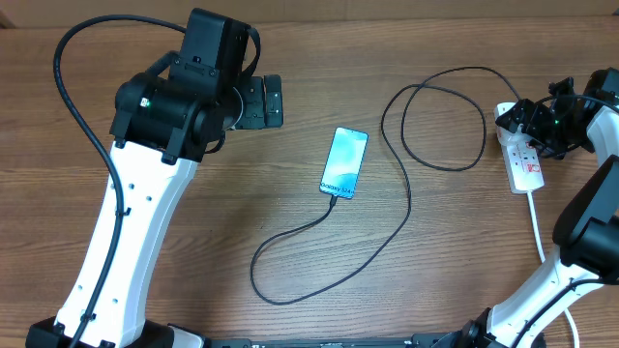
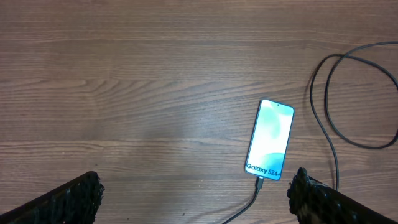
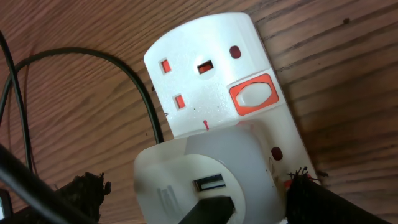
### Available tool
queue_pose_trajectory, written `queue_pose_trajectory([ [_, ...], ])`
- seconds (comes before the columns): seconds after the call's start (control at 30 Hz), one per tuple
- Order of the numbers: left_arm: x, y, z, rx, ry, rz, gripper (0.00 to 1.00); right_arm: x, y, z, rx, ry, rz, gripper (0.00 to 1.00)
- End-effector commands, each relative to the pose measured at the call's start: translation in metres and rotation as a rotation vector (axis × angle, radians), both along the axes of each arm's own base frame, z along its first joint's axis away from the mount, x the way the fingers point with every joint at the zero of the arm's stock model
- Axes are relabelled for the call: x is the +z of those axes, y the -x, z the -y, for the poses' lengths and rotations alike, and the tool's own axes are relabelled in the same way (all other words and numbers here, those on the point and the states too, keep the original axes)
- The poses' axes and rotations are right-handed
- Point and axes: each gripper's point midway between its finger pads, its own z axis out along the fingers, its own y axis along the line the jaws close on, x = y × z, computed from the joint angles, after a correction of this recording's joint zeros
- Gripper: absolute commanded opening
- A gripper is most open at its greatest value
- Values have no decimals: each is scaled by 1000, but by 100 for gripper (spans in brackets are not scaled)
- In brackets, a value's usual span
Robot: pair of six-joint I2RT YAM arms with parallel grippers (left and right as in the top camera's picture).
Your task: Plug charger to phone and switch on socket
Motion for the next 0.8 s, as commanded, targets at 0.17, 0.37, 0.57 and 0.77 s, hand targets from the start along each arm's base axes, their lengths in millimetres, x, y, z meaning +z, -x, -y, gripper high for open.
queue_pose_trajectory([
  [0.17, 0, -3, -4, 11, -16, 6, 100, -19, 7, -26, 21, -125, -49, 95],
  [0.37, 1, -3, -4, 12, -15, 6, 100, -18, 7, -28, 24, -141, -47, 95],
  [0.57, 1, -3, -4, 12, -15, 6, 100, -18, 9, -30, 25, -152, -53, 95],
  [0.77, 0, -3, -4, 12, -15, 6, 100, -19, 10, -27, 21, -133, -60, 95],
])
